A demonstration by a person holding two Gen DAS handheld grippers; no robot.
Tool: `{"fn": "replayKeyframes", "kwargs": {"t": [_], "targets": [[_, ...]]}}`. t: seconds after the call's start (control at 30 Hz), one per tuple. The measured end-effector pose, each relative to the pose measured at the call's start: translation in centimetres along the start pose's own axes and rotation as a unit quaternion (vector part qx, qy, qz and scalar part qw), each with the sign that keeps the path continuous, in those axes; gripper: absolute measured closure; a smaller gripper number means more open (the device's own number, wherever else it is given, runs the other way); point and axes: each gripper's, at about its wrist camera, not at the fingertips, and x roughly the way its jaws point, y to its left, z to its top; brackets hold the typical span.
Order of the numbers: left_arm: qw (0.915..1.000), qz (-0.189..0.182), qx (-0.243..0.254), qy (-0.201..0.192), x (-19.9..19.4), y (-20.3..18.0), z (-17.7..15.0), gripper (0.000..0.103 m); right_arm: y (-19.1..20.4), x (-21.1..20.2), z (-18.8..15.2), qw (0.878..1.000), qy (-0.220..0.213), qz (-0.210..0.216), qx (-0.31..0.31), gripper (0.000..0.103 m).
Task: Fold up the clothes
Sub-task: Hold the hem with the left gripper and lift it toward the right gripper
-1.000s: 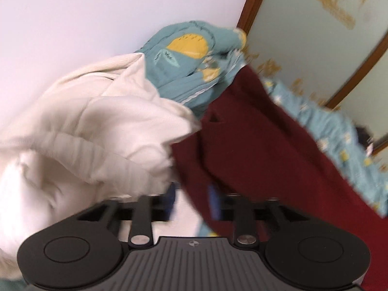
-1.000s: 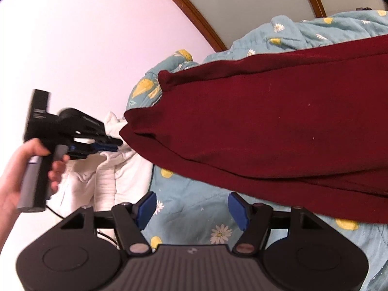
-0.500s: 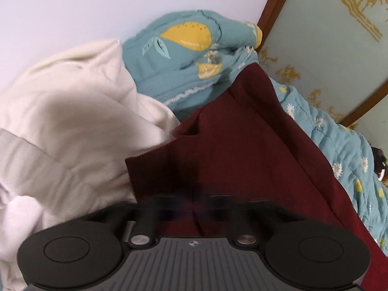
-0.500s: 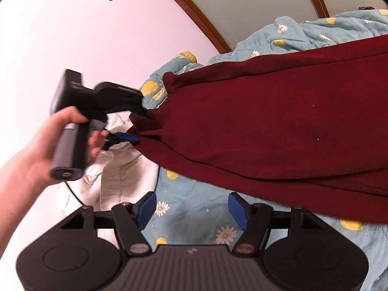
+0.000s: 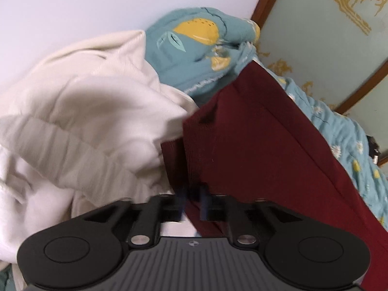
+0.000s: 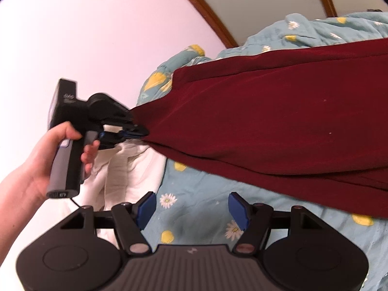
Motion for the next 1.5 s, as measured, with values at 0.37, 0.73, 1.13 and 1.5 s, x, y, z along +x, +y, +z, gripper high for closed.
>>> {"fn": "replayKeyframes", "kwargs": {"t": [0.37, 0.73, 1.13, 1.5], "targets": [[0.9970, 0.051, 0.036, -0.045, 0.5, -0.9, -0.4, 0.040, 0.1, 0.2, 0.0, 1.000, 0.005, 0.004, -0.003, 0.037], [0.9896, 0.028, 0.090, -0.108, -1.5, -2.3, -0.6, 0.094, -1.0, 0.3, 0.1, 1.000, -0.002, -0.012, 0.017, 0.037], [0.9978, 0.030, 0.037, -0.047, -1.7, 3.9, 4.1, 0.094, -1.5, 0.4, 0.0, 1.000, 0.000, -0.015, 0.027, 0.037], [0.9992, -0.002, 0.023, -0.034, -5.0, 6.1, 4.1, 0.079, -3.2, 0.9, 0.3, 0.997, 0.009, -0.045, 0.054, 0.037]]}}
